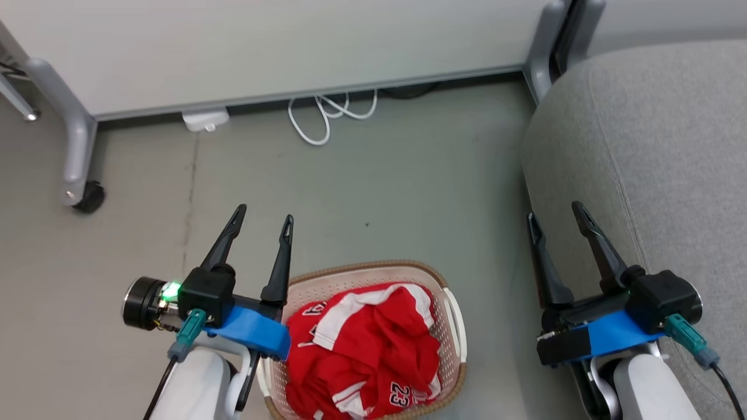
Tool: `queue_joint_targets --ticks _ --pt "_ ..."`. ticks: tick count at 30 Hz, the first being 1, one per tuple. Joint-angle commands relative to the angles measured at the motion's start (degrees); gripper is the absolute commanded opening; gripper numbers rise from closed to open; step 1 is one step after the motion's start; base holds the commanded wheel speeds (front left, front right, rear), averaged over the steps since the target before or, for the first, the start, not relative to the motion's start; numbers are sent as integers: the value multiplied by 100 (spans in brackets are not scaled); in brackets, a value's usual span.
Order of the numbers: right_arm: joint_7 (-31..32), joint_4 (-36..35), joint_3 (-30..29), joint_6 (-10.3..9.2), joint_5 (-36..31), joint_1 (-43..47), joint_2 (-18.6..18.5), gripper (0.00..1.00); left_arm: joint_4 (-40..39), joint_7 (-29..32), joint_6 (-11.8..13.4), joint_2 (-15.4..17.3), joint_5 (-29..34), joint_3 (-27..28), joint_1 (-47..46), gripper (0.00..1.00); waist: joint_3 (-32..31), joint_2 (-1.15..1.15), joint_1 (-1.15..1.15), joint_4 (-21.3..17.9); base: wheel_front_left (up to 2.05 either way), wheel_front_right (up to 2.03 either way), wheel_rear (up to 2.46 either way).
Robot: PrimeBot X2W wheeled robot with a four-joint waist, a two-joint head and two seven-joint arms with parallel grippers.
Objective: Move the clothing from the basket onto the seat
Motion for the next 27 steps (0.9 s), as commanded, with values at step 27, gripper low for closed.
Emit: queue_joint_targets --ticks 27 --pt "-23 -652 164 13 -122 -1171 -24 100 2556 -26 -38 891 -513 -3029 -2422 100 2340 0 0 -844 0 0 0"
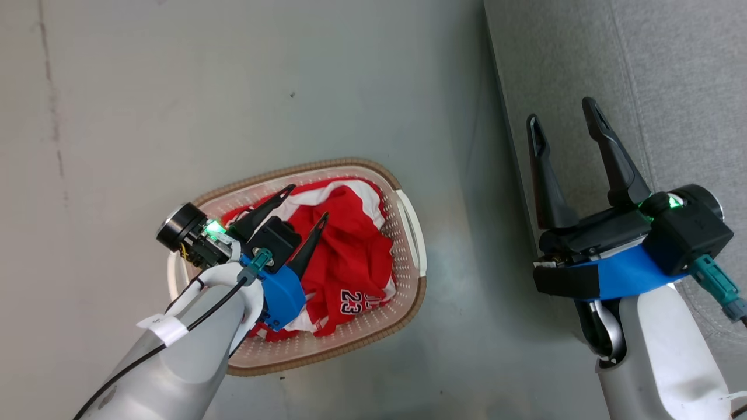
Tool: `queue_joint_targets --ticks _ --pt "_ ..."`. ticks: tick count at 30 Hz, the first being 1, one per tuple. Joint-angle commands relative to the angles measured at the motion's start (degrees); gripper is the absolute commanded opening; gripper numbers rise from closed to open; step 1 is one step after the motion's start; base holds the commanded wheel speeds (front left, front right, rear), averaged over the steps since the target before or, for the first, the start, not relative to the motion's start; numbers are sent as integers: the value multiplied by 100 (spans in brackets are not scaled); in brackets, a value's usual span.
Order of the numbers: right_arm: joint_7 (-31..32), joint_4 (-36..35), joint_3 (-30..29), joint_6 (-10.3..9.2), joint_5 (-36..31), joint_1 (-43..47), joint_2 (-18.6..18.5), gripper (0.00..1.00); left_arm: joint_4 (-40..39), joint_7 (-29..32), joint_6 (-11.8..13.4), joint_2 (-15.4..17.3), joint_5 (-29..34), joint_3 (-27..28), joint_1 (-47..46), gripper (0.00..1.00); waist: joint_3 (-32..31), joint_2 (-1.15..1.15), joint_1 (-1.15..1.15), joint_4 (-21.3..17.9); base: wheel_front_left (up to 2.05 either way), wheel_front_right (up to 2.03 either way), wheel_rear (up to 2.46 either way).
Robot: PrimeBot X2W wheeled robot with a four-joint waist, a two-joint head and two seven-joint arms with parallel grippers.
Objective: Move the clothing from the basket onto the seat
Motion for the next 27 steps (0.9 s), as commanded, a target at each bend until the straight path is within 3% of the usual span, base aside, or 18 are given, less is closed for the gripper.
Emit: queue_joint_targets --ticks 1,11,27 --pt "-22 -37 1 13 -24 -110 -20 100 94 -27 -7 29 -38 -86 -114 100 195 0 -1 -74 0 0 0" --pt "-22 -218 28 12 -42 -382 -21 100 1194 -28 -7 30 -410 -1276 -870 100 901 0 -1 -182 0 0 0" --pt "-22 -726 76 8 8 -573 -20 100 2333 104 -7 -83 -1041 -2565 -1939 100 1878 0 -1 -468 0 0 0"
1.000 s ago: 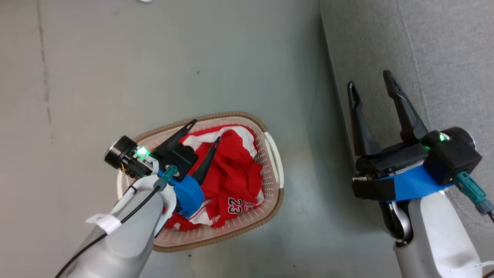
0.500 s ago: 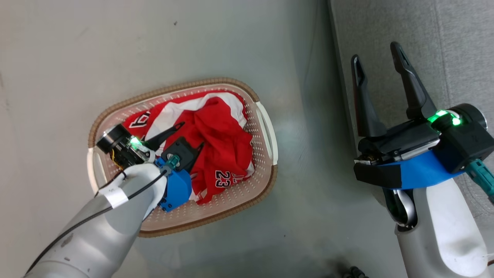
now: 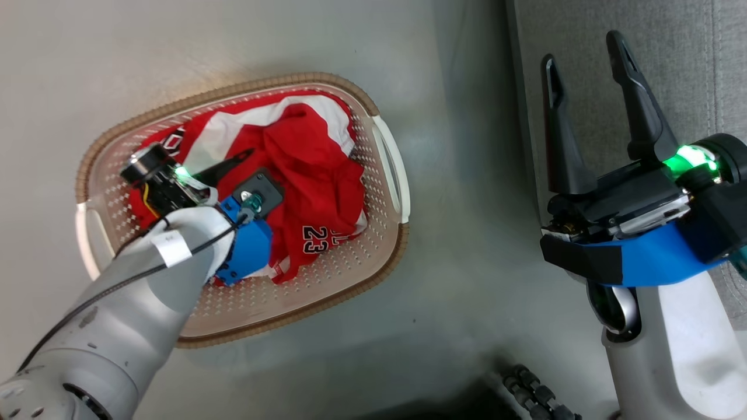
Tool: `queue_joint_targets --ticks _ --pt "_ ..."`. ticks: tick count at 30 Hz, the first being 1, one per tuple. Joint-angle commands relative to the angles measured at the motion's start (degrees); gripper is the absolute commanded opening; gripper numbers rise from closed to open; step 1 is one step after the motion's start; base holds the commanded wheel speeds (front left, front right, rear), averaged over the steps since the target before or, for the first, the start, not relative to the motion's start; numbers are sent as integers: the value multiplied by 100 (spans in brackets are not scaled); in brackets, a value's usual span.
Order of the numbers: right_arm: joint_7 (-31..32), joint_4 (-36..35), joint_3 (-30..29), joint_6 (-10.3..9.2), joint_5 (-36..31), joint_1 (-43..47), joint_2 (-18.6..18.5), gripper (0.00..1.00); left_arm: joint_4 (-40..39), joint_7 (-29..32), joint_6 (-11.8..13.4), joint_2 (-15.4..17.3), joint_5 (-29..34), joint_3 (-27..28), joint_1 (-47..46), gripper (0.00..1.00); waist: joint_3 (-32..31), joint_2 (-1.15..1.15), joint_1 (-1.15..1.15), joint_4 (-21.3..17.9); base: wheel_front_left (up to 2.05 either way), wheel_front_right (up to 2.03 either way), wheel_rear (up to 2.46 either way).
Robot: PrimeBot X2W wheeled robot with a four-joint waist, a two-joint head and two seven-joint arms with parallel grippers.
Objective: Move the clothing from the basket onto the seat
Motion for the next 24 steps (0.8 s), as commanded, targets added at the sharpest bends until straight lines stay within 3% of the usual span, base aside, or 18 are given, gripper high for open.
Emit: queue_joint_targets --ticks 1,11,20,21,23,24 --pt "-23 -71 -1 3 20 -95 -20 100 60 59 -6 38 -32 -71 -140 100 150 0 -1 -87 0 0 0" --pt "-22 -461 -33 3 52 111 -19 100 300 483 -6 161 -70 -430 -593 100 625 0 -1 -187 0 0 0" --pt "-22 -744 -97 3 -79 336 -19 100 433 1118 -6 69 -20 -500 -749 100 766 0 -1 -99 0 0 0" --pt "-22 -762 -91 3 -82 343 -19 100 443 1207 -6 62 -11 -505 -744 91 774 0 -1 -92 0 0 0" --pt "-22 -798 -64 3 -96 326 -19 100 452 1292 -6 51 26 -511 -758 0 783 0 -1 -85 0 0 0" --pt "-22 -815 -61 3 -104 315 -20 100 457 1326 -6 42 30 -516 -752 0 783 0 -1 -87 0 0 0"
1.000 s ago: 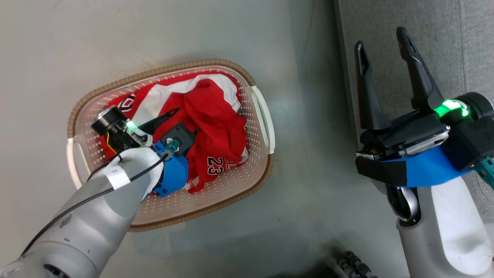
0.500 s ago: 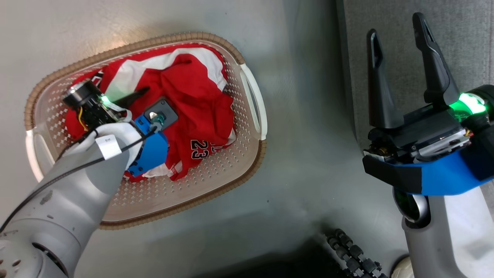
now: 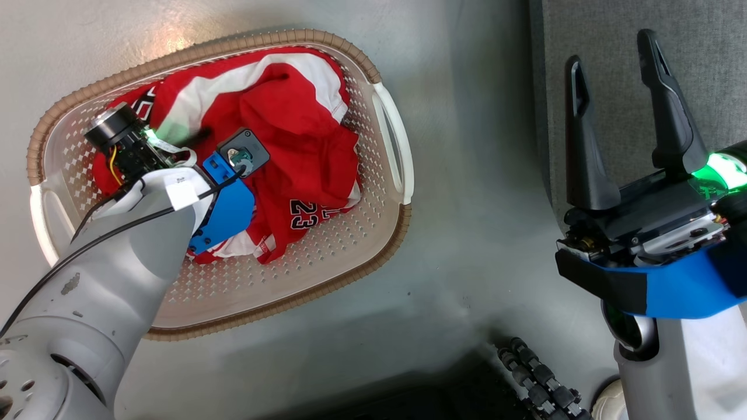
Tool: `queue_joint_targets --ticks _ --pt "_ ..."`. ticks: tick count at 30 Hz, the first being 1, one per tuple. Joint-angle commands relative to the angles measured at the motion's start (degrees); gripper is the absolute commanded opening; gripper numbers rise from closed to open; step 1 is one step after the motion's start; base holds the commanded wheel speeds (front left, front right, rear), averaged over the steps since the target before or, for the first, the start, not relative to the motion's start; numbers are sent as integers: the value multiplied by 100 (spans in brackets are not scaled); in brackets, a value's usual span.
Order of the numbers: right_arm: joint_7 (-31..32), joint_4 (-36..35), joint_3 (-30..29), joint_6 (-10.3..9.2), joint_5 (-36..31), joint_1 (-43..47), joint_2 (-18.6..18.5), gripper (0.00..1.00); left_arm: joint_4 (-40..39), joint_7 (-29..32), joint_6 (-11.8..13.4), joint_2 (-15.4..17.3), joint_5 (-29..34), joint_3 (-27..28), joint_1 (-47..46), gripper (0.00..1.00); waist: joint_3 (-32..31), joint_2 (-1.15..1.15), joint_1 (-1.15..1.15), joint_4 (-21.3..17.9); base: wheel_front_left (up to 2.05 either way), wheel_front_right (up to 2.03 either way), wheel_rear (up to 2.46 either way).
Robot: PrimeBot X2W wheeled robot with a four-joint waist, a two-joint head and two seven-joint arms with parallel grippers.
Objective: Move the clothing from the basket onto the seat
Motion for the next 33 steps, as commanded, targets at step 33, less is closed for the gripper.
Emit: queue_joint_targets --ticks 33 --pt "-22 512 -35 3 -84 -175 -20 100 -311 -1268 -6 -577 -726 -37 517 0 -1392 0 0 513 0 0 0"
